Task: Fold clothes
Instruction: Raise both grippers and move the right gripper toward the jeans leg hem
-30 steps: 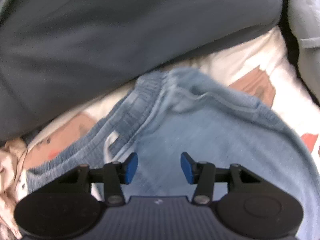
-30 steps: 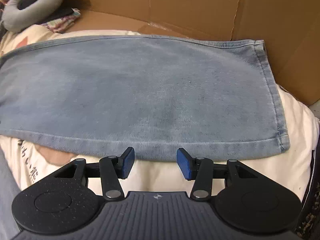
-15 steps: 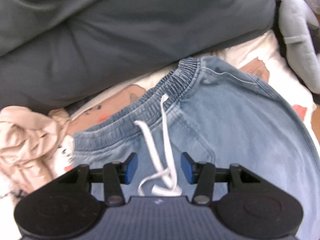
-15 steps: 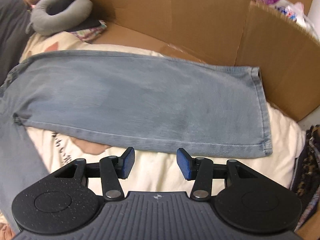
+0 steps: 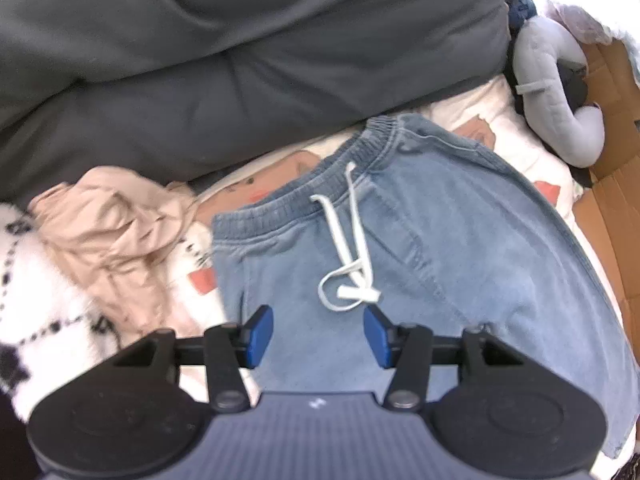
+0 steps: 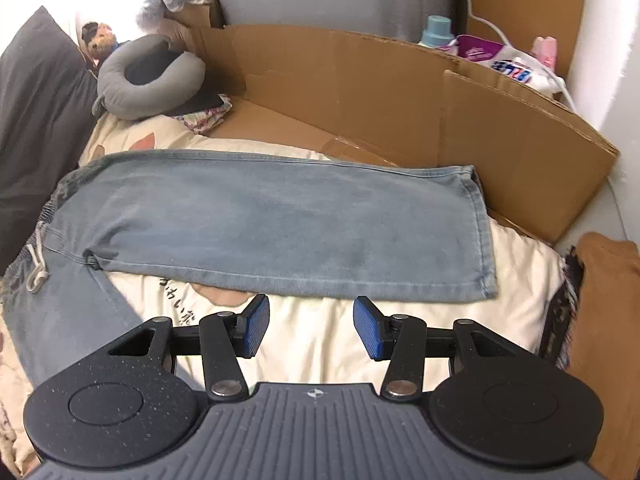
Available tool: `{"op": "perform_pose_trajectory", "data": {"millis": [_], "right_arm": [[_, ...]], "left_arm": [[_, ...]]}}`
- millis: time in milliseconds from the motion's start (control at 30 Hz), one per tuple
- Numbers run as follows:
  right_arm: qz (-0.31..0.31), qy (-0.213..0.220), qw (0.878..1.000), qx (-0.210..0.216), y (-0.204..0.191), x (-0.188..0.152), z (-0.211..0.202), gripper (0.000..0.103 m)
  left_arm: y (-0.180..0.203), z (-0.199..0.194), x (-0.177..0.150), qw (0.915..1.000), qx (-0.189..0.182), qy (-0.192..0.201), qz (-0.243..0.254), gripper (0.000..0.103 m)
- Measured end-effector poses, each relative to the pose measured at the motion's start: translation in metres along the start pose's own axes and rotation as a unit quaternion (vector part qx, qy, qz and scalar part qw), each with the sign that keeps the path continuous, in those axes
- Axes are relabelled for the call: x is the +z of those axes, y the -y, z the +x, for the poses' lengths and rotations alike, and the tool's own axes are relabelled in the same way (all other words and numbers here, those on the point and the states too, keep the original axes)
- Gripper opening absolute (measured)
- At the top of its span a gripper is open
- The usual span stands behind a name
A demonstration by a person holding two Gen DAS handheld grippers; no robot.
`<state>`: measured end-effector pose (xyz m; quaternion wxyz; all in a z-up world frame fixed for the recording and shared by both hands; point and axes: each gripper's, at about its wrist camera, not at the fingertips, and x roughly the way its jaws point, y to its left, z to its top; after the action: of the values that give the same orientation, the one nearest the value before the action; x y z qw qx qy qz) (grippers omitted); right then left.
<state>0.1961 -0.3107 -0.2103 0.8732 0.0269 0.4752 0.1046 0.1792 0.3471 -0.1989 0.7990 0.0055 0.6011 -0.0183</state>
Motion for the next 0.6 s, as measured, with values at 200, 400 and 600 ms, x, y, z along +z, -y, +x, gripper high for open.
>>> {"op": "perform_pose_trajectory", "data": {"millis": [200,400,600], "right_arm": [[0.012,0.012,1.000,0.009,0.017,-0.023,-0.037,0.053],[0.026,0.019,0.999,0.017,0.032,-0.058,-0.065,0.053],[0.043,0.025,0.998,0.026,0.042,-0.101,-0.087,0.053]], "left_arm": [[-0.028,-0.012,-0.025,0.9999,-0.010,-0.003,-0.013,0.053],[-0.047,-0.019,-0.049,0.9992,-0.035,-0.003,-0.021,0.053],[-0.058,-0.019,-0.070,0.9976,-0.064,0.001,-0.028,0.053]]}}
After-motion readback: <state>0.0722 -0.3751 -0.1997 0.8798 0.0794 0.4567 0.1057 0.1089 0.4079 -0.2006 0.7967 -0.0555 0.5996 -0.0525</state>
